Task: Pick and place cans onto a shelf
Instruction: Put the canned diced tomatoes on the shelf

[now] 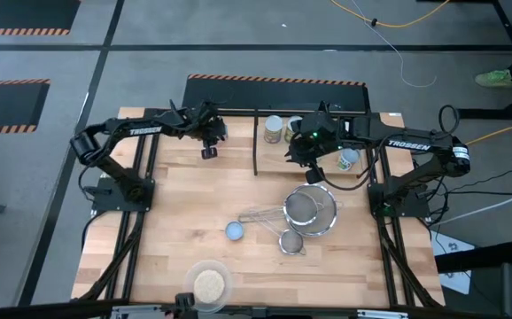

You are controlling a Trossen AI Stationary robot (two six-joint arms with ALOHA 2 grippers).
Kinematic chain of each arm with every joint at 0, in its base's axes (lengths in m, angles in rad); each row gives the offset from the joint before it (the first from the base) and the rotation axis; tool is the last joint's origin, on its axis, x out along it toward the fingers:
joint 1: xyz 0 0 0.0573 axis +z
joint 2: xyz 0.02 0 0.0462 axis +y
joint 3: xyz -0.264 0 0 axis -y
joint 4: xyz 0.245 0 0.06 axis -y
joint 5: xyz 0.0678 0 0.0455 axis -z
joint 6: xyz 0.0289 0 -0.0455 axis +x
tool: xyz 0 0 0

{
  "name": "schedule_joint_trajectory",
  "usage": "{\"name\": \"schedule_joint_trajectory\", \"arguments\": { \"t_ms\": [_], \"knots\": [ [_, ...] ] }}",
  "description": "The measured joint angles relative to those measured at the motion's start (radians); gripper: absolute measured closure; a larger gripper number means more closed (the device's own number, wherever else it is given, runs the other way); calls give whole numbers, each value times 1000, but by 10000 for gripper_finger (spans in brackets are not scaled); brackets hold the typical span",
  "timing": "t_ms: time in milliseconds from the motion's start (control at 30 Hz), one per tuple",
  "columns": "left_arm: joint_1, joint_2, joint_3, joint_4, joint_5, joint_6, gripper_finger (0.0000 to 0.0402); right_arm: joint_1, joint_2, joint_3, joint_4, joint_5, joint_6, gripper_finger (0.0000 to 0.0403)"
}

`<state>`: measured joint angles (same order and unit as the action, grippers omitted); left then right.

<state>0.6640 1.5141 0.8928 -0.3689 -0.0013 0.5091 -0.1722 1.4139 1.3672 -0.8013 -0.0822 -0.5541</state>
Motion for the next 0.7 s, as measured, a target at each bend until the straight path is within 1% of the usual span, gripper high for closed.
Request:
{"name": "schedule_joint_trajectory", "arguments": {
  "t_ms": [200,533,700],
  "knots": [
    [0,52,0,59,-6,0,316,0,0,0,0,0,0,331],
    [0,55,0,95,-8,-2,316,0,0,0,0,0,0,331],
    [0,55,0,96,-57,-7,316,0,0,-1,0,0,0,331]
  ]
}}
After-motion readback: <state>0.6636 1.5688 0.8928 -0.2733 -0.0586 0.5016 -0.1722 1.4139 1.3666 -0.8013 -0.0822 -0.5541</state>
